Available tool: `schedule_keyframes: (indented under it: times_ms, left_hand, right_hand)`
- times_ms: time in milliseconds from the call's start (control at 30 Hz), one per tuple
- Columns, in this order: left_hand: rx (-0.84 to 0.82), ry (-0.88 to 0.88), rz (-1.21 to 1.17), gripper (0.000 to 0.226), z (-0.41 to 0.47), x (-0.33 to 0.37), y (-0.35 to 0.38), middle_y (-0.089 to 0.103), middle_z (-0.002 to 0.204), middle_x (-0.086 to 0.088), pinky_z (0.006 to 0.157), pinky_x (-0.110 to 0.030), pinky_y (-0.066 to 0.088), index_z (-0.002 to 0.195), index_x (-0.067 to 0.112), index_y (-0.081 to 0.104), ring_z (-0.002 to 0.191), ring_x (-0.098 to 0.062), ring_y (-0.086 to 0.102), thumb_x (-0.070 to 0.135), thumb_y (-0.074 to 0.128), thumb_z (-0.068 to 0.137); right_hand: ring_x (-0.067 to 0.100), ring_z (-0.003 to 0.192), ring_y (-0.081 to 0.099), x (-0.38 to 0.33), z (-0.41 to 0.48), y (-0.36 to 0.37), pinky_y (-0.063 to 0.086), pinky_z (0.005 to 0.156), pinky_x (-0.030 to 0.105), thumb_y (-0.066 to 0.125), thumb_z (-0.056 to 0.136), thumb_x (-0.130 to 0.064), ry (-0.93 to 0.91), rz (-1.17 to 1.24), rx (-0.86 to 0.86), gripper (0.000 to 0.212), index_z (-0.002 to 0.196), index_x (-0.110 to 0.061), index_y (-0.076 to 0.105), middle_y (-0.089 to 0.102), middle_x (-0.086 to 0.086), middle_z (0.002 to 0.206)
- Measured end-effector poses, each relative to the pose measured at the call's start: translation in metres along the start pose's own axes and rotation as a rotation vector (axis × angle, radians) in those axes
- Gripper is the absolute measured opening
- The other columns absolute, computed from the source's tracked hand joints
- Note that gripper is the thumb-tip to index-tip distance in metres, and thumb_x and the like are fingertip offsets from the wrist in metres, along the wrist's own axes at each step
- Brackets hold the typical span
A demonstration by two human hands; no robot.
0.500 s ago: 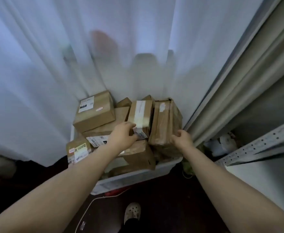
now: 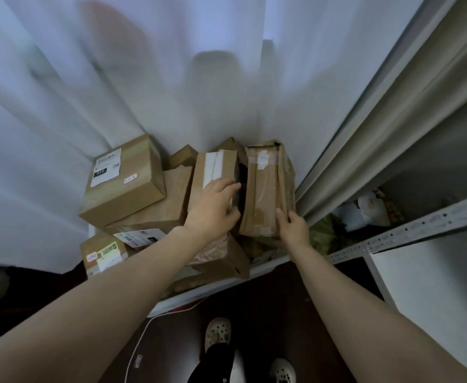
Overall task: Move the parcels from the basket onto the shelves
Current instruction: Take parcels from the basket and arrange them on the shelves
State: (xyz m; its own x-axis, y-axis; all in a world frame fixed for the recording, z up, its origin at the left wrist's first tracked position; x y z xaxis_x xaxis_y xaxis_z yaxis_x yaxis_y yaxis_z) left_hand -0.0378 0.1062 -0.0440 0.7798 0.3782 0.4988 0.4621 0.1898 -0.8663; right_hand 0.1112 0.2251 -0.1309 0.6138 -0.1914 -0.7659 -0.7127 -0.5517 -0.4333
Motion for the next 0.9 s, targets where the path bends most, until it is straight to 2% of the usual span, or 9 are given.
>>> schedule_keyframes:
  times_ms: [200, 300, 433, 600, 667, 700, 767, 833, 900]
  left_hand:
    - [0.046, -0.145, -0.206, 0.043, 0.0, 0.048, 0.001, 0.048, 0.14, -0.001, 0.102, -0.022, 0.031, 0.138, 0.014, 0.048, 0.131, -0.017, 0.041, 0.014, 0.051, 0.095]
    - [0.05, -0.301, -0.383, 0.04, -0.001, 0.082, 0.008, 0.052, 0.137, -0.004, 0.099, -0.023, 0.034, 0.137, 0.012, 0.048, 0.127, -0.019, 0.046, 0.019, 0.049, 0.098]
    - [-0.004, -0.524, -0.563, 0.056, -0.006, 0.116, 0.027, 0.054, 0.135, -0.003, 0.101, -0.035, 0.045, 0.14, 0.013, 0.045, 0.119, -0.022, 0.054, 0.041, 0.055, 0.093]
    - [0.193, -0.694, -0.789, 0.065, -0.029, 0.147, 0.024, 0.053, 0.132, -0.005, 0.093, -0.03, 0.044, 0.139, 0.009, 0.042, 0.117, -0.025, 0.054, 0.041, 0.065, 0.087]
    - [0.242, -0.756, -0.889, 0.062, -0.041, 0.15, 0.017, 0.058, 0.121, -0.007, 0.082, -0.027, 0.048, 0.135, 0.006, 0.045, 0.104, -0.022, 0.059, 0.037, 0.067, 0.086]
    - [0.221, -0.78, -0.973, 0.054, -0.046, 0.149, 0.015, 0.063, 0.109, -0.006, 0.072, -0.025, 0.05, 0.127, 0.007, 0.05, 0.092, -0.019, 0.063, 0.035, 0.069, 0.085]
    - [0.114, -0.803, -1.133, 0.052, -0.057, 0.148, 0.008, 0.069, 0.101, -0.007, 0.067, -0.027, 0.053, 0.116, 0.004, 0.054, 0.087, -0.021, 0.067, 0.035, 0.074, 0.08]
    - [-0.034, -0.77, -1.231, 0.056, -0.063, 0.147, 0.003, 0.072, 0.105, -0.008, 0.073, -0.032, 0.056, 0.122, 0.006, 0.058, 0.094, -0.023, 0.069, 0.035, 0.076, 0.077]
    - [-0.099, -0.704, -1.236, 0.044, -0.068, 0.148, -0.005, 0.072, 0.103, -0.008, 0.061, -0.028, 0.056, 0.119, 0.009, 0.06, 0.084, -0.02, 0.07, 0.03, 0.071, 0.082]
  right_hand:
    - [0.022, 0.108, 0.055, 0.003, -0.006, -0.075, 0.047, 0.1, 0.044, 0.042, 0.101, -0.038, 0.054, 0.302, 0.082, 0.045, 0.135, -0.012, 0.051, 0.057, 0.003, 0.124]
    - [0.026, 0.102, 0.059, 0.007, -0.02, -0.121, 0.055, 0.084, 0.049, 0.043, 0.1, -0.038, 0.119, 0.577, 0.014, 0.041, 0.132, -0.014, 0.051, 0.059, 0.005, 0.118]
    - [0.024, 0.095, 0.06, 0.014, -0.039, -0.177, 0.059, 0.055, 0.035, 0.046, 0.1, -0.031, 0.172, 0.854, -0.105, 0.026, 0.114, -0.012, 0.056, 0.062, 0.007, 0.108]
    - [0.025, 0.085, 0.062, 0.029, -0.055, -0.221, 0.058, 0.049, 0.03, 0.047, 0.099, -0.02, 0.209, 0.927, -0.27, 0.017, 0.097, -0.017, 0.063, 0.066, 0.008, 0.094]
    - [0.028, 0.08, 0.066, 0.035, -0.066, -0.229, 0.056, 0.046, 0.029, 0.079, 0.075, -0.013, 0.193, 0.997, -0.367, 0.014, 0.087, -0.015, 0.072, 0.068, 0.011, 0.091]
    - [0.029, 0.074, 0.07, 0.037, -0.07, -0.232, 0.056, 0.045, 0.029, 0.096, 0.044, -0.013, 0.166, 1.011, -0.424, 0.039, 0.078, -0.014, 0.077, 0.071, 0.011, 0.086]
    - [0.026, 0.063, 0.071, 0.04, -0.075, -0.238, 0.055, 0.044, 0.03, 0.097, 0.0, -0.016, 0.133, 1.054, -0.46, 0.066, 0.064, -0.013, 0.078, 0.072, 0.011, 0.076]
    - [0.026, 0.058, 0.07, 0.035, -0.088, -0.242, 0.055, 0.043, 0.03, 0.098, 0.013, -0.012, 0.101, 1.052, -0.516, 0.051, 0.059, -0.01, 0.076, 0.071, 0.011, 0.07]
    - [0.028, 0.066, 0.069, 0.031, -0.1, -0.243, 0.056, 0.046, 0.03, 0.079, 0.073, -0.008, 0.114, 0.982, -0.445, 0.006, 0.068, -0.011, 0.076, 0.071, 0.012, 0.074]
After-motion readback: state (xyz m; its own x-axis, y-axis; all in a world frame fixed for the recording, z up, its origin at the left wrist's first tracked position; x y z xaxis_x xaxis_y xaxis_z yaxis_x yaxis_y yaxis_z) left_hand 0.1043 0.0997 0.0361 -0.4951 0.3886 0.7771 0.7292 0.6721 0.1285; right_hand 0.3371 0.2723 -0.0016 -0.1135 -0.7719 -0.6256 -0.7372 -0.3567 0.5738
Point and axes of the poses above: each hand's wrist, its own z-axis towards the middle knuckle, its own y-axis out of the palm, x = y × z, the point moved 3 cm from there along z, towards the middle knuckle
